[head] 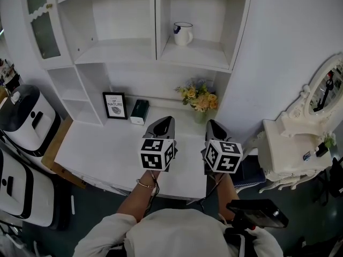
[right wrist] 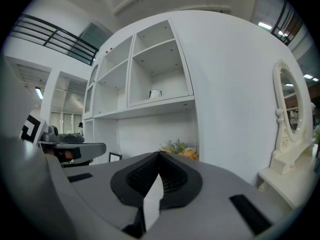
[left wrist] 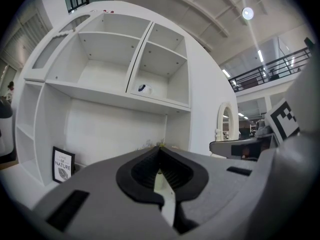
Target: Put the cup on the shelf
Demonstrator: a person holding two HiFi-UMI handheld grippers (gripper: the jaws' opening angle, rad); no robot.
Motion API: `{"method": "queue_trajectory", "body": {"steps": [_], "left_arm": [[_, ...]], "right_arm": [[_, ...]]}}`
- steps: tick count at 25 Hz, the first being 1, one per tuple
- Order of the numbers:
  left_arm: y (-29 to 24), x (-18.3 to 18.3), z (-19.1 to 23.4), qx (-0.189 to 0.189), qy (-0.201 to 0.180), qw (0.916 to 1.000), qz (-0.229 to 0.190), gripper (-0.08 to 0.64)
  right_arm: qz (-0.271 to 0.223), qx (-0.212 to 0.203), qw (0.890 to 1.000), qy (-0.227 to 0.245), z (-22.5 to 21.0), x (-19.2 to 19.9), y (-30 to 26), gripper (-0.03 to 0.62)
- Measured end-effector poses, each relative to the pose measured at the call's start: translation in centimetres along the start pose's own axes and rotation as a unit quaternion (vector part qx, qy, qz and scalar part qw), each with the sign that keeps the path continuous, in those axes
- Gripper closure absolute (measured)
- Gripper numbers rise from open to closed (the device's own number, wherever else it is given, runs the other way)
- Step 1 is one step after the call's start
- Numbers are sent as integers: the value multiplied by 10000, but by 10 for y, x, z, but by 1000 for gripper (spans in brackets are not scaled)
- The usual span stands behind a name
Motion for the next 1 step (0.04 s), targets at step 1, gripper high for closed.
{"method": "queue_trajectory", "body": {"steps": [1], "left_arm": [[-2,-1,1,4,-5,10000,-1,552]], "right_arm": [[1,-6,10000,12,0,-1,-2,571]]}}
Point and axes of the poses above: the fingertips, and each gripper's own axes: y backward along the fingers, z to its left, x out of its underside, the point moved 6 cm from there along y, backward along the fingers, and after that the axes turned 13 degrees about x, right-handed, at the moved point
